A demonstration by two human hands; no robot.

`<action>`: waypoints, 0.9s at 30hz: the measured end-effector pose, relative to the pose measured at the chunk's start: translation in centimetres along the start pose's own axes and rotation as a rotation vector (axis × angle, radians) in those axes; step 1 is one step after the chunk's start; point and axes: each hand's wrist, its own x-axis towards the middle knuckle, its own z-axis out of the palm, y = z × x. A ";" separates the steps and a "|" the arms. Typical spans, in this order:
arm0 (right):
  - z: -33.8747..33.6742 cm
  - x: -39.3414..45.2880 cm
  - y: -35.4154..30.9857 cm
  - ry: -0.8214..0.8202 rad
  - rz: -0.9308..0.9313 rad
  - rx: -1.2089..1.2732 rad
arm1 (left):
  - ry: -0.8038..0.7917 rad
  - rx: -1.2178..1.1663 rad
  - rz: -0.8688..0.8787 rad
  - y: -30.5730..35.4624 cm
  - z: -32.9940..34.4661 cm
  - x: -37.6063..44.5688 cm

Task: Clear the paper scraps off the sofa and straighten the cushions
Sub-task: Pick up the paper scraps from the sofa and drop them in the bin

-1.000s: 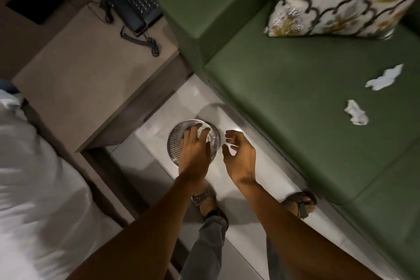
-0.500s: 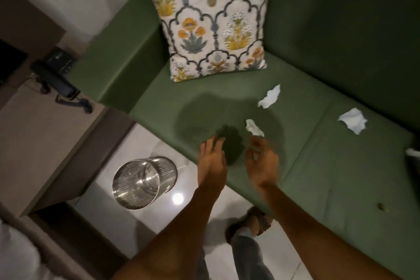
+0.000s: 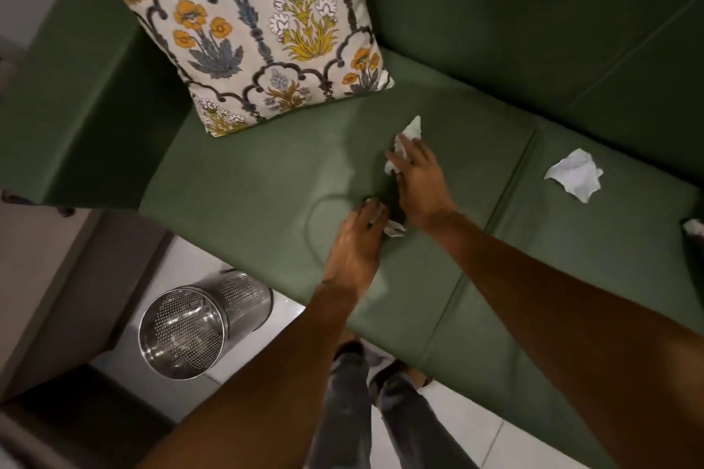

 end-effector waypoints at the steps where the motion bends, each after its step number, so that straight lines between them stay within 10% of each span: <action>1: 0.1 0.1 0.3 -0.004 -0.024 -0.040 | 0.020 -0.026 -0.003 0.0 0.2 -0.1; 9: -2.4 -4.0 3.4 0.119 0.233 0.256 | 0.103 -0.124 -0.070 1.6 0.0 1.4; 16: -4.7 -15.1 9.2 0.551 0.554 0.556 | 0.095 -0.097 0.021 10.2 1.7 4.6; 27: -4.4 -28.8 18.5 0.697 1.079 0.379 | -0.062 0.009 0.362 23.3 8.4 10.7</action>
